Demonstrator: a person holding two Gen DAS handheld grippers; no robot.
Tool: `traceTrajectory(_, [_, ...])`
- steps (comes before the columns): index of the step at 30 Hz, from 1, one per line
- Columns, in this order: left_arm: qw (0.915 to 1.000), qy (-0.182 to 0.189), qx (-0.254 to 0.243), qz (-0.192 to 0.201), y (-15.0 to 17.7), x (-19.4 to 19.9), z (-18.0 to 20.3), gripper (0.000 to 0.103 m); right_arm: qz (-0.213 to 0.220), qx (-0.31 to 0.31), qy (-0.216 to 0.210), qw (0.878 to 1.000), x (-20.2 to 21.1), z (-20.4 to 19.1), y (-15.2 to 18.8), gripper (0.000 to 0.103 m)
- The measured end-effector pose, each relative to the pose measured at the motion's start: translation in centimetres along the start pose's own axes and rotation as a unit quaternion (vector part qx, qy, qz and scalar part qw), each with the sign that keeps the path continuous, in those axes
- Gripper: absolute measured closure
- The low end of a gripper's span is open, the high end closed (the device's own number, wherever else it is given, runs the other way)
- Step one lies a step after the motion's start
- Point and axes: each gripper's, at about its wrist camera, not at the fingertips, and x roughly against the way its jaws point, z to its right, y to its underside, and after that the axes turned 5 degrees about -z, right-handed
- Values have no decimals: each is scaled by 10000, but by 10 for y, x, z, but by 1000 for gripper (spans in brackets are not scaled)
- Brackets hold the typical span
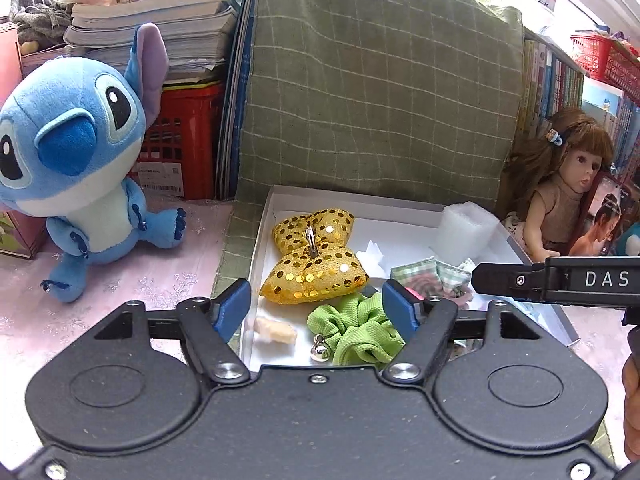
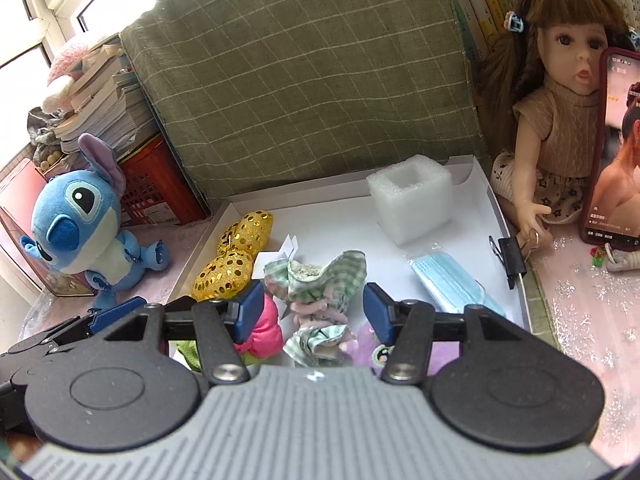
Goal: Organize soft objects
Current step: 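Move left tool to blue floral pouch while right tool moves to white-pink rolled towel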
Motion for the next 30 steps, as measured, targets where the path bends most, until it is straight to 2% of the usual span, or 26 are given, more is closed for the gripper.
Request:
traceTrajectory(4, [9999, 40, -66, 153, 3, 20, 1, 23, 181, 151, -36, 9997, 21, -1, 9, 29])
traceTrajectory(11, [9989, 46, -174, 438, 23, 55, 8, 20, 524, 574, -90, 9969, 58, -4, 34, 25])
traceTrajectory(15, [9985, 85, 4, 543, 37, 72, 9, 18, 646, 688, -207, 9953, 76, -2, 51, 23])
traceTrajectory(18, [9985, 182, 70, 516, 48, 80, 11, 18, 692, 837, -253, 9938, 87, 0, 67, 21])
traceTrajectory(30, [9978, 58, -306, 587, 97, 109, 35, 16, 1006, 1395, -210, 9849, 119, -1, 122, 17])
